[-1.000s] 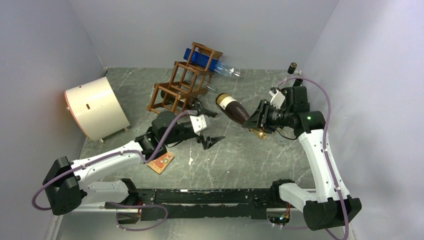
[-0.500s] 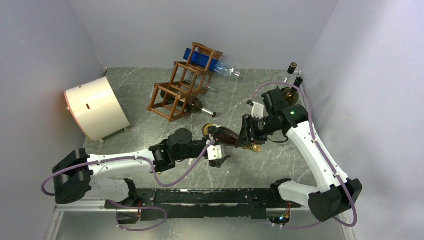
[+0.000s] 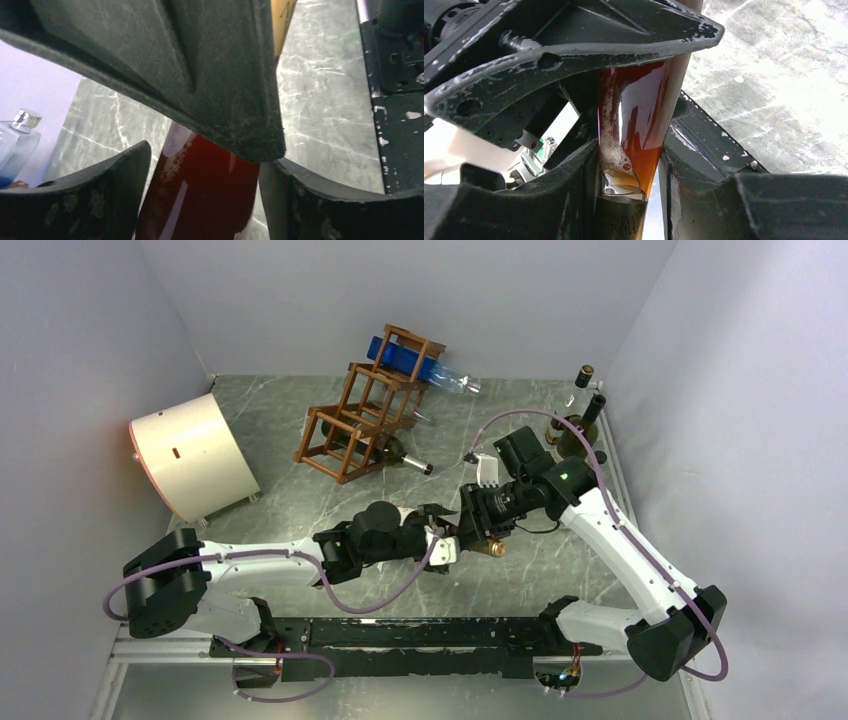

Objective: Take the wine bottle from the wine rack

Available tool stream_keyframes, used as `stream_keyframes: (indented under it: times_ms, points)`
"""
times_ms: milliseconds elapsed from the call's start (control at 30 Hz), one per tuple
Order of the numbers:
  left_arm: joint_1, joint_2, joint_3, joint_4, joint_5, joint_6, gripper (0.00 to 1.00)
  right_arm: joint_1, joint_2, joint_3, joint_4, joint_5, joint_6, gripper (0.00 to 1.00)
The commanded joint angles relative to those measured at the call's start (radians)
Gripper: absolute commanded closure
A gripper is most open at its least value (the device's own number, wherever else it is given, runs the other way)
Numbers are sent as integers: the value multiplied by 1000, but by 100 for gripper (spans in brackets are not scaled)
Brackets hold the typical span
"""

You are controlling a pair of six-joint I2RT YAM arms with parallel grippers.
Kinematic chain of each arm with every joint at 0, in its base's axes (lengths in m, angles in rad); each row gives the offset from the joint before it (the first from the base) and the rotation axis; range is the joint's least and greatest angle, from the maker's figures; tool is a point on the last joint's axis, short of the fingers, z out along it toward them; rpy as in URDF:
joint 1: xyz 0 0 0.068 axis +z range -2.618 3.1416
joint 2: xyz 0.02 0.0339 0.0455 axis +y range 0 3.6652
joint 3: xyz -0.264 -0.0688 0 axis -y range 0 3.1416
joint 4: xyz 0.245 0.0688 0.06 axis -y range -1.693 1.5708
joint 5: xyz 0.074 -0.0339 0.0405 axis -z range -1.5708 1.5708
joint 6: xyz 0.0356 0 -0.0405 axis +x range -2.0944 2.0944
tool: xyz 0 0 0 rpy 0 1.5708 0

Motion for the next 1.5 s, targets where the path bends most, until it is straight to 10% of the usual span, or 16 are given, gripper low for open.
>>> stream_keyframes:
  times_ms: [0, 167, 667, 867, 1467]
  points:
    - [-6, 19, 21, 21, -92, 33, 28, 20, -42, 35, 216, -152, -20, 100]
    - [-6, 14, 23, 37, -188, 63, 92, 23, -63, 41, 209, -62, -24, 97]
    - [-6, -26, 32, 117, -392, -150, 93, 22, -142, 66, 365, 278, 109, 28]
    - [4, -21, 65, 87, -433, -223, 93, 22, -165, 91, 360, 481, 131, 22]
    - [144, -25, 120, 34, -236, -456, 93, 48, -167, -157, 808, 461, 185, 21]
